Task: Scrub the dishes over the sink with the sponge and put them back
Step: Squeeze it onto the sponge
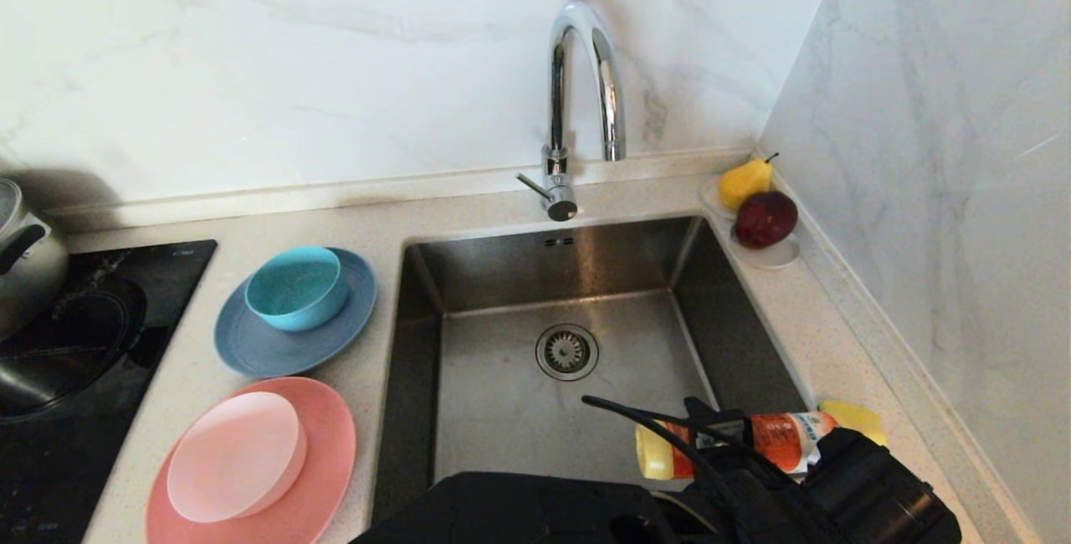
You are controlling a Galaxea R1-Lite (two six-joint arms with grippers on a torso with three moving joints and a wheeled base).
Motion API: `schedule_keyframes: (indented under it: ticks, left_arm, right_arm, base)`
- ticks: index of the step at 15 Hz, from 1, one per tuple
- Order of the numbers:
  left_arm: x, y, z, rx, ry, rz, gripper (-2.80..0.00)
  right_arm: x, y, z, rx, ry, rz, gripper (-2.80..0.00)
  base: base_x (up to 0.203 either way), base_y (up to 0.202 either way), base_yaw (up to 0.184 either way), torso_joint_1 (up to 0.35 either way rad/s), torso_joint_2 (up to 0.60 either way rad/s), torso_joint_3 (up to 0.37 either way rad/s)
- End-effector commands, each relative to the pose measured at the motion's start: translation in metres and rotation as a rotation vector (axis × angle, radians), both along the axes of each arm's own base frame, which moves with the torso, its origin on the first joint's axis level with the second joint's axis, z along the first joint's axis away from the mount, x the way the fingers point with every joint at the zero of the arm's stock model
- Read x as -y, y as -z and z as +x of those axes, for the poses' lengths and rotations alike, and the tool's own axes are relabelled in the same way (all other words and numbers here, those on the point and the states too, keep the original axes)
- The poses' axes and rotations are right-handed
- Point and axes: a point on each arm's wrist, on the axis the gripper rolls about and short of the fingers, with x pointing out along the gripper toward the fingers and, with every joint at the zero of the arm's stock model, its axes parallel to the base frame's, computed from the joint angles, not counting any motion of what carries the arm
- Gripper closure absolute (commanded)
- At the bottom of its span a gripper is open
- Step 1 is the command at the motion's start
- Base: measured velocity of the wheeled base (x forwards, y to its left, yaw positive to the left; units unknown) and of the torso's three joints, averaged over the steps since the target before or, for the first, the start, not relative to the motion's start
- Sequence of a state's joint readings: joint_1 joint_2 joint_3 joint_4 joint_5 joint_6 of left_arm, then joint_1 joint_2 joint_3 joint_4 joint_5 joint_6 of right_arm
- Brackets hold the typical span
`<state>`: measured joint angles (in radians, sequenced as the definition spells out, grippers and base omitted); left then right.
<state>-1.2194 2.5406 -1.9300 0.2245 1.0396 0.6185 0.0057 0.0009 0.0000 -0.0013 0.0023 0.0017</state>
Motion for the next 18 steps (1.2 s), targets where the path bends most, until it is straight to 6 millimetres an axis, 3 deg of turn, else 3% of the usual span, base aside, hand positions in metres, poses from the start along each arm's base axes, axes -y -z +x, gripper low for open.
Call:
schedule_keyframes:
  ticks: [1, 10, 18]
  left_arm:
    - [0.0, 0.002, 0.001, 0.003, -0.004, 0.011, 0.0]
    - [-0.004, 0.002, 0.001, -0.009, 0.013, 0.1, 0.0]
    - [-0.001, -0.008, 0.009, 0.023, 0.0, 0.015, 0.0]
  right_arm:
    - [0.0, 0.0, 0.0, 0.0, -0.001, 0.0, 0.0]
    - [0.0, 0.0, 0.0, 0.0, -0.001, 0.0, 0.0]
    - [0.0, 0.0, 0.0, 0.0, -0.001, 0.0, 0.0]
  base:
    - [0.0, 0.0, 0.0, 0.0, 0.0, 0.0]
    - [0.0, 0.0, 0.0, 0.0, 0.0, 0.0]
    - [0.0, 0.0, 0.0, 0.0, 0.0, 0.0]
